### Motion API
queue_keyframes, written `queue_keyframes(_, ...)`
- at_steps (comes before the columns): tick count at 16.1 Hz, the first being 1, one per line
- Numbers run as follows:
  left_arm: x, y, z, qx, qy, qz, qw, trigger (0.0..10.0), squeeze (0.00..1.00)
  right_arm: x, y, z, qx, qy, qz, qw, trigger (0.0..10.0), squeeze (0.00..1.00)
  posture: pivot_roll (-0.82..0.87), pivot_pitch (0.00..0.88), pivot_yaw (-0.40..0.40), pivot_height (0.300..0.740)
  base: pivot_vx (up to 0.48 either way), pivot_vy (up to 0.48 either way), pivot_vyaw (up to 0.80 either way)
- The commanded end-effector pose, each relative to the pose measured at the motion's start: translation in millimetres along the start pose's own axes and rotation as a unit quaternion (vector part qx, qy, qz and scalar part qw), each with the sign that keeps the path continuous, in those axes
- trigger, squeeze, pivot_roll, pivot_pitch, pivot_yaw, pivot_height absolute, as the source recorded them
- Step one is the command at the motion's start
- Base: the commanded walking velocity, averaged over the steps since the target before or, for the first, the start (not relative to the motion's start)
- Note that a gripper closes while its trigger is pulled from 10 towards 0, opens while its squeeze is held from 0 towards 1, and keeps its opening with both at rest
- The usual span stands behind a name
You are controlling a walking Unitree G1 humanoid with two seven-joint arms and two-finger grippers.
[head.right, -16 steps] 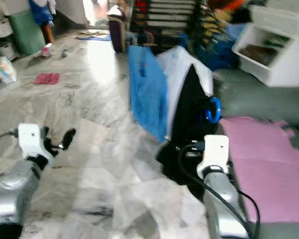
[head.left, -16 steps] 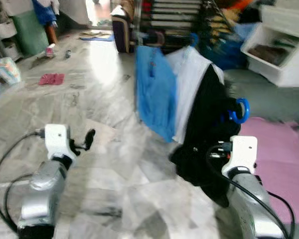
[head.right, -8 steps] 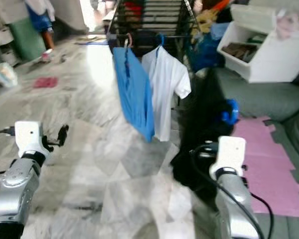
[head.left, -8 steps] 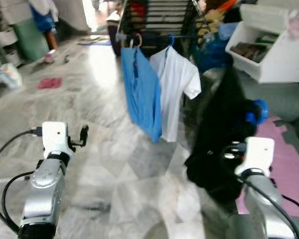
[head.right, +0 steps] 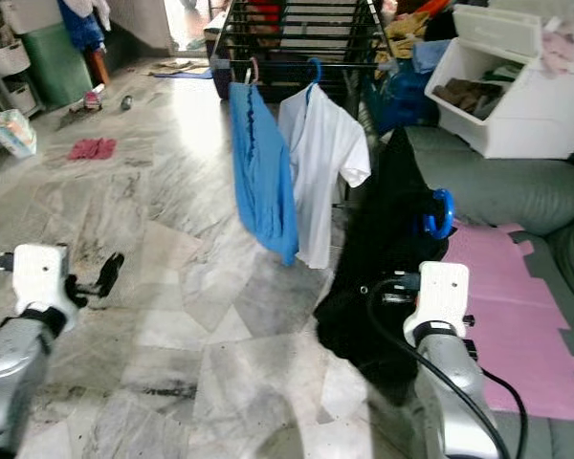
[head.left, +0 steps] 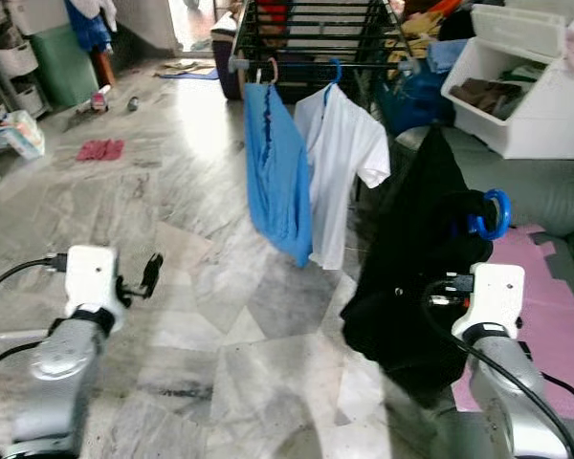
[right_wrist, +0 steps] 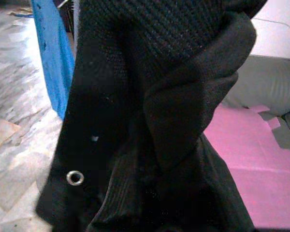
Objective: Hang hanger
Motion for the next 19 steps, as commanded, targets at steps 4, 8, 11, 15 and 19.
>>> queue_keyframes(4, 6, -8.2, -5.3, -0.021, -0.011, 0.021, 1.0, 10.0, 0.0, 6, -3.7, 2.8, -0.015, -0.019, 0.003, 1.0, 10.0, 0.0, -0.04, 0.007, -0.001, 0.74, 0.0, 0.0, 0.0)
queue_keyframes(8, 9, -16.1, -11.1, -0.034, -0.015, 0.041, 0.998, 10.0, 0.0, 8, 1.2, -2.5, -0.013, -0.021, 0.002, 1.0, 10.0, 0.0, -0.04, 0.003, 0.003, 0.74, 0.0, 0.0, -0.11)
queue_keyframes(11, 10, -23.0, -12.6, -0.049, -0.016, 0.049, 0.997, 10.0, 0.0, 7, 3.5, -2.9, -0.014, -0.02, 0.003, 1.0, 10.0, 0.0, -0.04, 0.0, 0.007, 0.74, 0.324, 0.0, 0.0)
queue_keyframes(15, 10, -30.9, -15.4, -0.059, -0.017, 0.066, 0.996, 10.0, 0.0, 6, 7.8, -4.8, -0.009, -0.02, 0.002, 1.0, 10.0, 0.0, -0.04, 0.0, 0.007, 0.74, 0.402, 0.0, 0.0)
queue_keyframes(19, 5, -41.2, -12.9, -0.071, -0.012, 0.076, 0.995, 10.0, 0.0, 7, 8.7, -6.9, -0.007, -0.021, 0.003, 1.0, 10.0, 0.0, -0.04, 0.0, 0.003, 0.74, 0.453, 0.0, 0.0)
Point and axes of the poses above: a point about 5 cm out from each wrist's last joint towards the gripper, its own z axis pointing back from the gripper into the wrist, its own x axis along the axis of the wrist's last joint, y = z × x, the point moved 2 cm from there along -z, pointing out of the wrist towards the gripper, and after that the axes turned 4 degrees about z, right-handed, at the moved point
